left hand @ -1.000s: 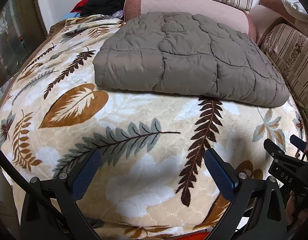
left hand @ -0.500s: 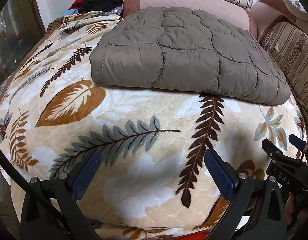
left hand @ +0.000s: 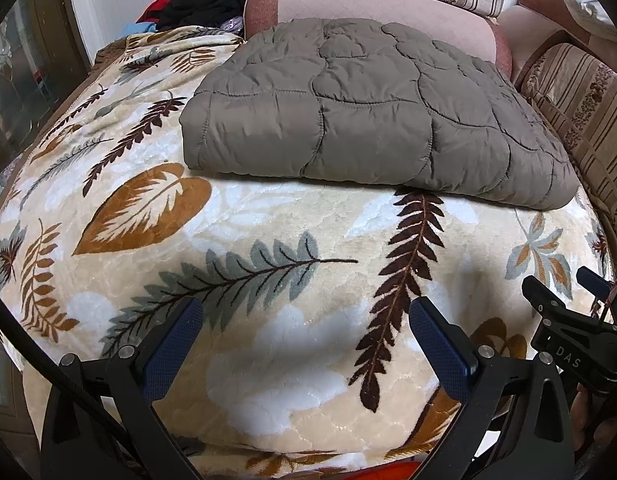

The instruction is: Fold large clothes

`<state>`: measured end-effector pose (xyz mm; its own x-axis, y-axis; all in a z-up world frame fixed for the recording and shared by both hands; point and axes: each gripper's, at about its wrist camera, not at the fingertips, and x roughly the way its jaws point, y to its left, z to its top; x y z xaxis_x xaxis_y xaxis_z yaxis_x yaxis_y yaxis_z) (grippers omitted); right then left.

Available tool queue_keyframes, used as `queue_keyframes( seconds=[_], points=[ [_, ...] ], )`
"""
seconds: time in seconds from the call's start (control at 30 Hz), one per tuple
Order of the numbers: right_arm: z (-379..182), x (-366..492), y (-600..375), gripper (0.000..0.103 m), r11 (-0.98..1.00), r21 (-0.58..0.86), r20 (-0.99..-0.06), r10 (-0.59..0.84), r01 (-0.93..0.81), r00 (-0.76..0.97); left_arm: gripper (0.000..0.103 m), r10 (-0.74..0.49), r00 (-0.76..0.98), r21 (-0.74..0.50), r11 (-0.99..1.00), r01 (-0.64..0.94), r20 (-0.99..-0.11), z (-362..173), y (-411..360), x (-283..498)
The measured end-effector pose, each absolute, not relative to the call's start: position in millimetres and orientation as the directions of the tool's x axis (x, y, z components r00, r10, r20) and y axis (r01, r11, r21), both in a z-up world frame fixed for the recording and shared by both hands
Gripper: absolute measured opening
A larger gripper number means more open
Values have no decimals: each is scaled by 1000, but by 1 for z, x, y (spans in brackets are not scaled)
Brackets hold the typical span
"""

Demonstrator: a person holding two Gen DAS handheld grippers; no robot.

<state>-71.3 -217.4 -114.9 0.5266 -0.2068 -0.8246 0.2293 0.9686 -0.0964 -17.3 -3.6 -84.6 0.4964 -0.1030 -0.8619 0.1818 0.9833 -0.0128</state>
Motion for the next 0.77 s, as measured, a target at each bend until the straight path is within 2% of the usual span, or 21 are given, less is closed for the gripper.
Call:
queue_keyframes(
  seconds=[0.33,0.77],
  points=[
    [-101,-81,-220,94,969,-58,-792,-191,240,580,102,-105,524,-9,983,183,-845,-74,-3,-21],
    [-103,-77,-224,94,967,-63,-797,-196,245,571,102,-85,545,-26,993,114,-834,-70,20,-4]
  ],
)
